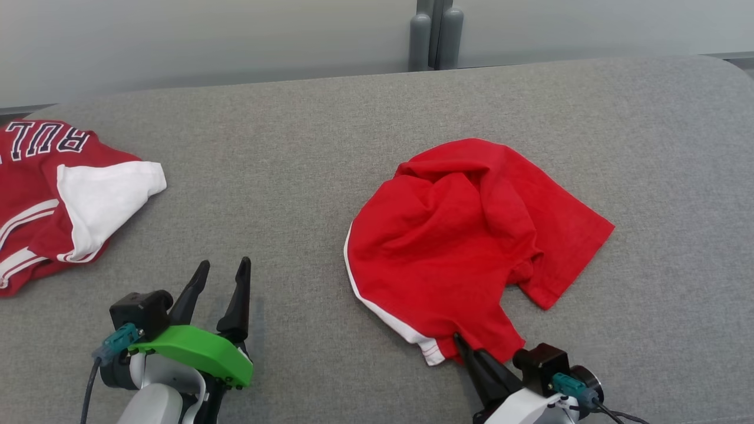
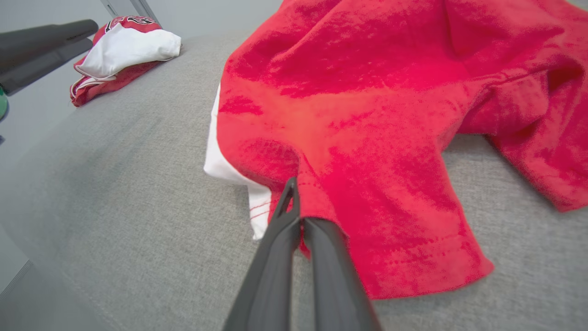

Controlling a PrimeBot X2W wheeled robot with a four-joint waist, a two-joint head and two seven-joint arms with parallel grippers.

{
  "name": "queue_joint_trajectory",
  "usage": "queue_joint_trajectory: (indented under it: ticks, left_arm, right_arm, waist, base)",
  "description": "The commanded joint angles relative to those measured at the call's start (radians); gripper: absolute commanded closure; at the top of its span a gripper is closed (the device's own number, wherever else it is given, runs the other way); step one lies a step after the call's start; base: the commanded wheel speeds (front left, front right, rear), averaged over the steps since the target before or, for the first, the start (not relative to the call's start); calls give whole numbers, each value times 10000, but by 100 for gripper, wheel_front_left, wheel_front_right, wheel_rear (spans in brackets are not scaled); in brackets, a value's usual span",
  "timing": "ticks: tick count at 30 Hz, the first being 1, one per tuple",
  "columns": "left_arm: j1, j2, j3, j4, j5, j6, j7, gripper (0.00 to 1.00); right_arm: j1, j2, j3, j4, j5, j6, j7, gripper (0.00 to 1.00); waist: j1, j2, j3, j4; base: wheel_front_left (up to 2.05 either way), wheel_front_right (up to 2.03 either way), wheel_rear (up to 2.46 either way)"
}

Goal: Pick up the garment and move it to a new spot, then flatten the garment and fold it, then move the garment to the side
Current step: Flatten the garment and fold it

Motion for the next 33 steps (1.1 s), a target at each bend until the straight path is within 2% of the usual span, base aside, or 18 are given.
queue_joint_trajectory:
  ticks: [1, 5, 6, 14, 21, 27, 30, 32, 33]
  left_arm:
    - [-3, 108, 55, -24, -36, 72, -38, 0]
    - [162, 211, 111, -106, -77, 148, 21, 0]
    - [216, 260, 138, -150, -127, 194, 42, 0]
    - [194, 265, 31, -318, -145, 270, 191, 0]
    - [231, 211, -177, -427, -112, 229, 341, 0]
    - [286, -4, -557, -518, -43, 179, 526, 0]
    - [242, -87, -739, -538, 18, 118, 605, 0]
    - [206, -146, -846, -532, 28, 104, 631, 0]
    - [180, -174, -887, -529, 42, 94, 633, 0]
  right_arm:
    - [92, -27, -193, -63, -79, -6, -33, 100]
    - [74, -207, -700, 48, 133, -6, -33, 100]
    - [-109, -678, -817, 41, 448, -9, -33, 100]
    - [-1172, -2792, -1361, 391, 1837, -9, 307, 100]
    - [-2168, -3964, -1528, 559, 2440, -9, 924, 100]
    - [-3013, -5127, -1464, 1180, 2167, -10, 1930, 100]
    - [-3290, -5381, -1300, 1619, 1875, -10, 2360, 100]
    - [-3346, -5324, -1120, 1889, 1731, -10, 2508, 100]
    - [-3375, -5243, -1032, 1981, 1641, -10, 2502, 87]
  waist:
    - [0, 0, 5, -50]
    - [0, 0, -6, -252]
    - [0, 0, -14, -384]
    - [0, 0, 3, -752]
    - [0, 0, 73, -903]
    - [0, 0, 145, -781]
    - [0, 0, 202, -681]
    - [0, 0, 234, -608]
    - [0, 0, 258, -585]
  base:
    - [0, 0, 0]
    - [0, 0, 0]
    - [0, 0, 0]
    - [0, 0, 0]
    - [0, 0, 0]
    - [0, 0, 0]
    - [0, 0, 0]
    - [0, 0, 0]
    - [0, 0, 0]
